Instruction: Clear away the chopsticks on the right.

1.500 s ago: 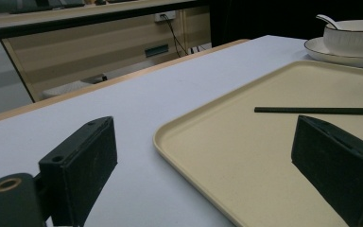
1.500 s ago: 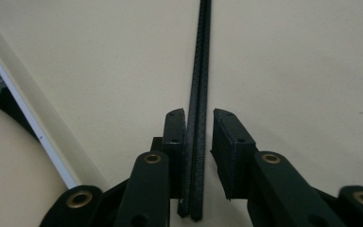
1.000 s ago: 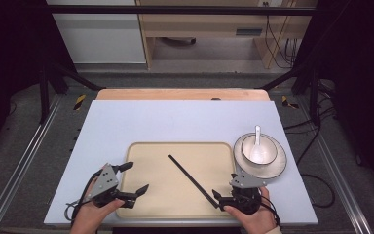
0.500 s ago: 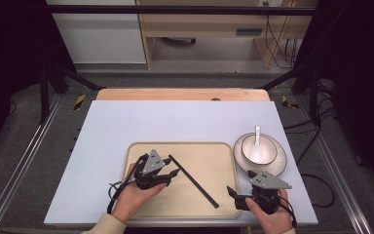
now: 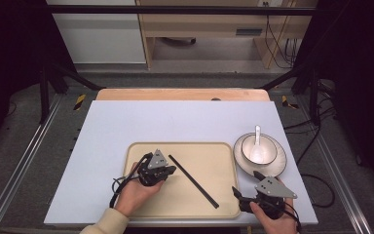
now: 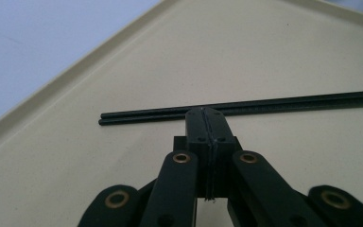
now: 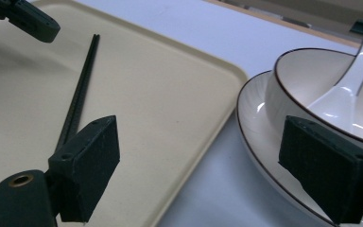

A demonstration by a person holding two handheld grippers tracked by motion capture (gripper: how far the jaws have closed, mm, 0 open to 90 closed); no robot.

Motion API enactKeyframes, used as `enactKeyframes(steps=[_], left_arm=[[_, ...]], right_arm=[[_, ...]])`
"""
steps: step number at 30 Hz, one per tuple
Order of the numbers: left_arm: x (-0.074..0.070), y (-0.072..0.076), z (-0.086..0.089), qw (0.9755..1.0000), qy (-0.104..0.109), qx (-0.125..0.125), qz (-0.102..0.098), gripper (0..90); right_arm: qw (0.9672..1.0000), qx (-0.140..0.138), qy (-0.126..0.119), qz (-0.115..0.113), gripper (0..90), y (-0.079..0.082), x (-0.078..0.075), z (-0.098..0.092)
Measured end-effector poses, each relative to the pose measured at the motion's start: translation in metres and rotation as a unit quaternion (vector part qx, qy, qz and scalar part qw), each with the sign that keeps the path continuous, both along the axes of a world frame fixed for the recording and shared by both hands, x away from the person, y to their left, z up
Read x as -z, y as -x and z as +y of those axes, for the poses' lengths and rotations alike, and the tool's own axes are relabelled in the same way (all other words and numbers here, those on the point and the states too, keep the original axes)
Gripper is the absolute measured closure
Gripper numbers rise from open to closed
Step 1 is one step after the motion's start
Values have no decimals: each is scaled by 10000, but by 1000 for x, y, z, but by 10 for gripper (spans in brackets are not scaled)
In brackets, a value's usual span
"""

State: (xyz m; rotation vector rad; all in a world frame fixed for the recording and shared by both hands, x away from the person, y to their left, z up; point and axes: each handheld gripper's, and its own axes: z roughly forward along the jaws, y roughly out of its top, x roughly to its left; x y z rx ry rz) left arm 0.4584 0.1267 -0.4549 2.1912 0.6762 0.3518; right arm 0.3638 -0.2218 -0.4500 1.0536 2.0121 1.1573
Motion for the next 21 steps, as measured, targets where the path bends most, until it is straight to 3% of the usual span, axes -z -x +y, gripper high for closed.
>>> enactKeyframes(steps=[3,7,14,18,21], left_arm=[[1,-2,-3,10000,-32,-64,41,900],[-1,-5,-8,9995,-314,-65,43,900],[0,-11,-7,9995,-265,-159,70,900],[5,-11,-12,9986,-485,-99,158,900],[8,-13,-15,9983,-538,-79,191,900]], right_arm=[[9999,65,46,-79,133,1,0,-3],[9998,175,-10,-18,142,-4,3,-7],[9999,90,85,-40,146,-4,3,-2],[9999,117,32,-48,147,-4,3,-4],[10000,65,43,-31,150,-5,4,-2]])
